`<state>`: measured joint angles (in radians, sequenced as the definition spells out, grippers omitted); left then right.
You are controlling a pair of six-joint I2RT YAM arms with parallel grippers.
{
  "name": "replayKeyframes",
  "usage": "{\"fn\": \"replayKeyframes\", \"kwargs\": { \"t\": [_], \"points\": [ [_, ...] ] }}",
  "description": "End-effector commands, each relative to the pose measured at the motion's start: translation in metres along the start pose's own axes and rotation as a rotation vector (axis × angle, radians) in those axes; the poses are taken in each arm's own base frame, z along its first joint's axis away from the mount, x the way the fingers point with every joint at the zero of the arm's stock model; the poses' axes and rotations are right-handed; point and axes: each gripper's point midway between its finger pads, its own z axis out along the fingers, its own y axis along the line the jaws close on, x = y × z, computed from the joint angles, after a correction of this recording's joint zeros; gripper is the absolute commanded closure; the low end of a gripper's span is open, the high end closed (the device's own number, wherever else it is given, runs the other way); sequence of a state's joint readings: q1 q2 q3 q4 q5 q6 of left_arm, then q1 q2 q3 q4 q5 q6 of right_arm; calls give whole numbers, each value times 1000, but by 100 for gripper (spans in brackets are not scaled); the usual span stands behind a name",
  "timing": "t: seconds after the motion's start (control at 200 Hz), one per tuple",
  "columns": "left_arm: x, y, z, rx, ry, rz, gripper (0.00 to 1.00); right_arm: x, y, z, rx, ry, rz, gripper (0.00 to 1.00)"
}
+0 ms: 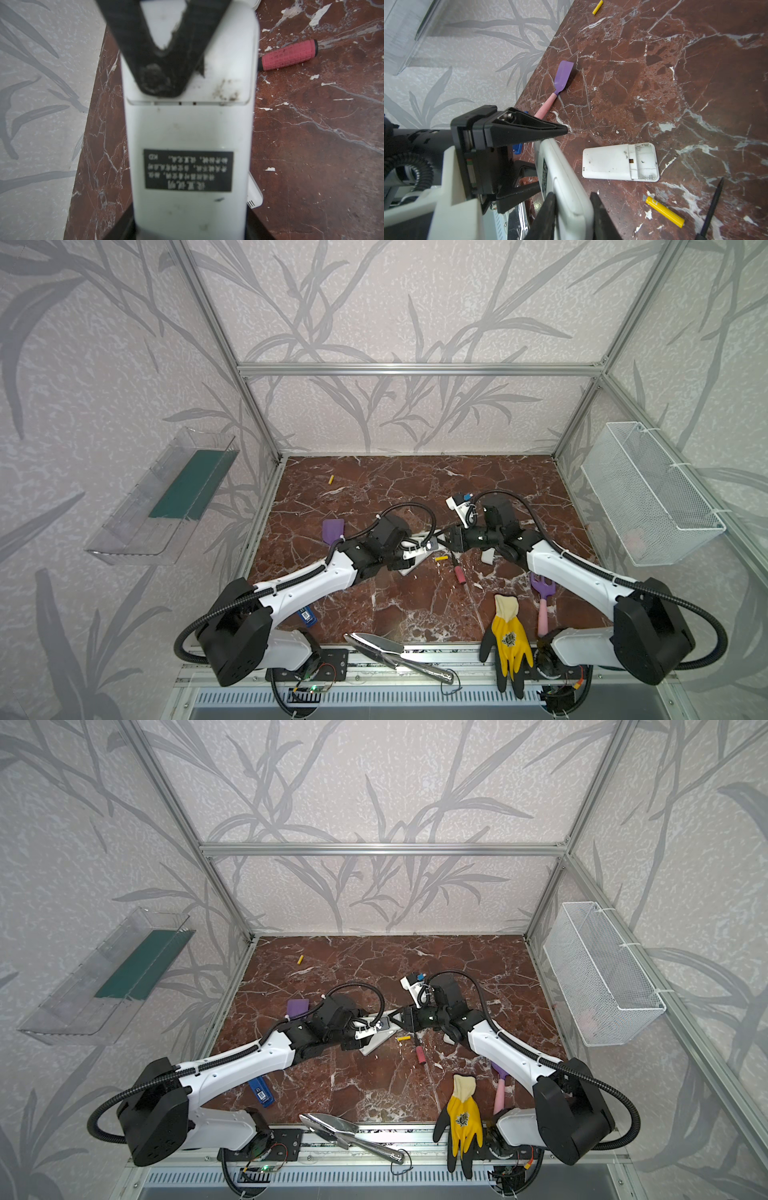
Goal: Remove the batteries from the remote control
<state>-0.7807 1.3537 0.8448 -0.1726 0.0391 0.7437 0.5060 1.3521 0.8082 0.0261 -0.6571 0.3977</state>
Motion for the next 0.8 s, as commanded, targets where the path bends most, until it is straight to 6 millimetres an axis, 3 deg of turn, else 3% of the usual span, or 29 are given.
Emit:
{"fn": "replayKeyframes", "kwargs": {
  "t": [0.0,0.215,0.565,0.795],
  "points": [
    [-11,9,-6,-36,-34,-6,99,5,0,3,-17,6,-6,77],
    [-9,8,-10,-51,-56,-7,100,3,-7,-7,-16,-16,4,78],
    [-9,0,-3,12,-38,-36,100,1,-6,-5,-35,-23,7,60],
    [-5,-4,3,42,-3,-41,100,2,-8,-5,-25,-23,8,58]
  ]
}}
